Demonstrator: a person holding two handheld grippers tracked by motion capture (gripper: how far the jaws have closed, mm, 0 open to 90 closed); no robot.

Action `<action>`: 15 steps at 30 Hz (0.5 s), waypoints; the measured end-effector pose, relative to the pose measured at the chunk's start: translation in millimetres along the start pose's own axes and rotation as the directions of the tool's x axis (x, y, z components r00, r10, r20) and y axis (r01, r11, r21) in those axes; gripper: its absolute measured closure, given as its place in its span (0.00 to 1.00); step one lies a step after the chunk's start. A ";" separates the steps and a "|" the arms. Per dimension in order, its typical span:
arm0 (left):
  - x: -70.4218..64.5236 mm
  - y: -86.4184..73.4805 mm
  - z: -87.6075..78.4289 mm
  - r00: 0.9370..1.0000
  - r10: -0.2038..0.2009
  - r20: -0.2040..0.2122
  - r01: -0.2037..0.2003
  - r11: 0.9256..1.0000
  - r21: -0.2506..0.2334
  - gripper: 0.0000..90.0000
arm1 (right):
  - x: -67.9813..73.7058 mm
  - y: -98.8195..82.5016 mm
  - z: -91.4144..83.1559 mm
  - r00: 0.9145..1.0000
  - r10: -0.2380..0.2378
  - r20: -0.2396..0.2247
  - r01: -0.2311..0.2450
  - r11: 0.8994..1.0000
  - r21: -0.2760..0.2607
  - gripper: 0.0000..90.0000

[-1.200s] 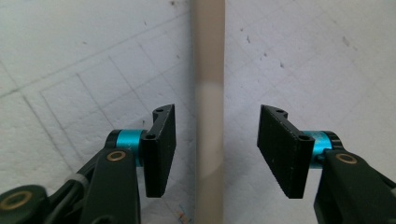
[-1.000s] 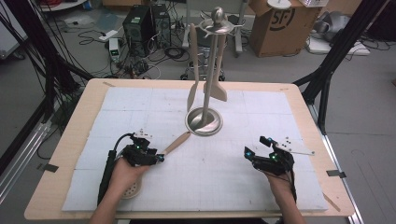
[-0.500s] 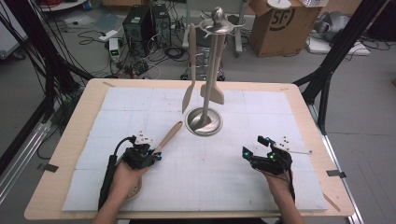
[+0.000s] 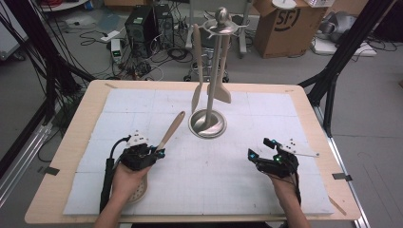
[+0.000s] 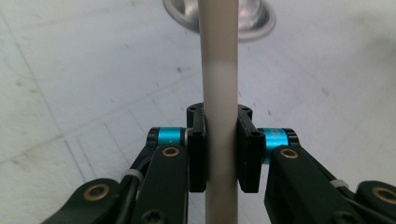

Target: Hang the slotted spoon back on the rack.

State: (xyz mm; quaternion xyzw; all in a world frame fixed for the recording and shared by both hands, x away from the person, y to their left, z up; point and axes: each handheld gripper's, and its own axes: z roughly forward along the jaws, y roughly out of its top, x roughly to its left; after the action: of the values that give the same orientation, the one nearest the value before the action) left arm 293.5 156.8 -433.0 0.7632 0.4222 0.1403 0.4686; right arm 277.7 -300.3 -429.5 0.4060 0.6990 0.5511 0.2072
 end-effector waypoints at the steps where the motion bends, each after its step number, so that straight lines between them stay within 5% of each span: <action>1: 1.5 -0.5 -2.2 1.000 -0.014 0.014 0.014 0.999 -0.029 0.86 | 0.0 0.0 -0.4 1.000 0.001 -0.003 -0.001 1.000 0.000 0.18; 8: -0.4 4.6 -7.5 0.998 -0.026 0.062 0.033 0.993 -0.114 0.86 | 0.0 0.5 -1.4 1.000 0.002 0.001 -0.002 1.000 -0.004 0.18; 15: -11.5 18.1 -19.8 0.994 -0.011 0.106 0.036 0.969 -0.245 0.86 | -0.9 0.2 -1.0 1.000 0.003 0.001 -0.003 1.000 -0.003 0.18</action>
State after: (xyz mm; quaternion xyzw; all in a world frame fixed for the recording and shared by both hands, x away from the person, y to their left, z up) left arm 283.7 156.0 -405.5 0.7004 0.3856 0.1462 0.5826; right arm 277.5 -301.7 -429.2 0.4070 0.6976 0.5520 0.2074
